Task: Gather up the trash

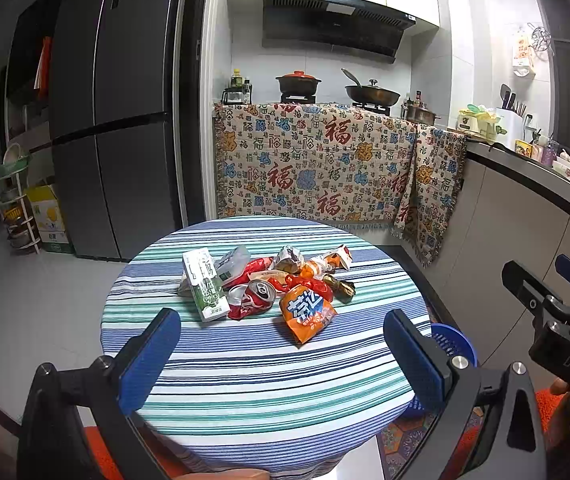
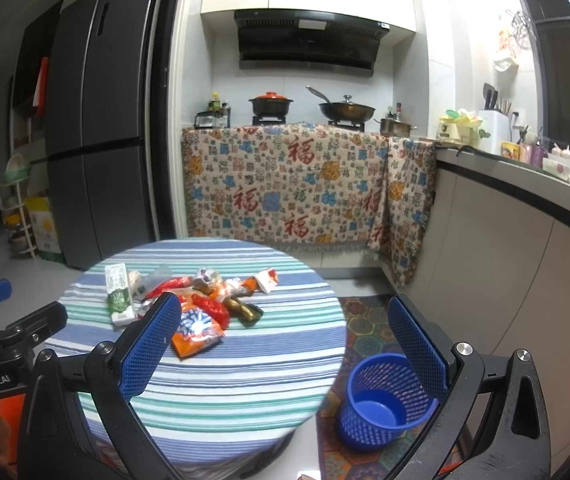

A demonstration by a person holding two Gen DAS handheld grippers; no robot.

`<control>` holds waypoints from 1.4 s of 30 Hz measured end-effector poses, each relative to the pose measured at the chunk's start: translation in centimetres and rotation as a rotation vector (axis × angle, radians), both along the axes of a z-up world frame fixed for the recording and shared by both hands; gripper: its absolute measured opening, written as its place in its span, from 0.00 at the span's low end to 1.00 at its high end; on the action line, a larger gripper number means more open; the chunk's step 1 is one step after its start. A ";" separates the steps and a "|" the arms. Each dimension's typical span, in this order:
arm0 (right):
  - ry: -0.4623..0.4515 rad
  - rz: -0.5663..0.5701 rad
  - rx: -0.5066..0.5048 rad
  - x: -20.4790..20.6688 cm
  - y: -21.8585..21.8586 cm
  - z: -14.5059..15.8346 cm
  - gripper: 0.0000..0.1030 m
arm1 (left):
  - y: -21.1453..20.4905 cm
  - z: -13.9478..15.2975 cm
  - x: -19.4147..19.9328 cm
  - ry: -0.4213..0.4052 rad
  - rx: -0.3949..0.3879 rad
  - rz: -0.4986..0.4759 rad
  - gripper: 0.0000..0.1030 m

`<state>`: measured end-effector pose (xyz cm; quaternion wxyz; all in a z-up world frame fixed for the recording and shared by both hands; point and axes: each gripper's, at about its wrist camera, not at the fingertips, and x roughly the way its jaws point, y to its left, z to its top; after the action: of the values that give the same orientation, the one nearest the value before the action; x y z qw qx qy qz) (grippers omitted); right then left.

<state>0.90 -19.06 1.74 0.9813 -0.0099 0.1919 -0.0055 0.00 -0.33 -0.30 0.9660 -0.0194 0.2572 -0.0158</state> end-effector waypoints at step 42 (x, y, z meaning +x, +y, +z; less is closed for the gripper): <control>0.297 -0.027 0.047 11.0 -3.0 -14.4 1.00 | 0.8 -17.3 12.2 0.331 0.008 -0.025 1.00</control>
<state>11.86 -22.11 -12.62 0.9419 0.0149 0.3353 -0.0128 12.21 0.46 -17.65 0.9102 -0.0148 0.4132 -0.0232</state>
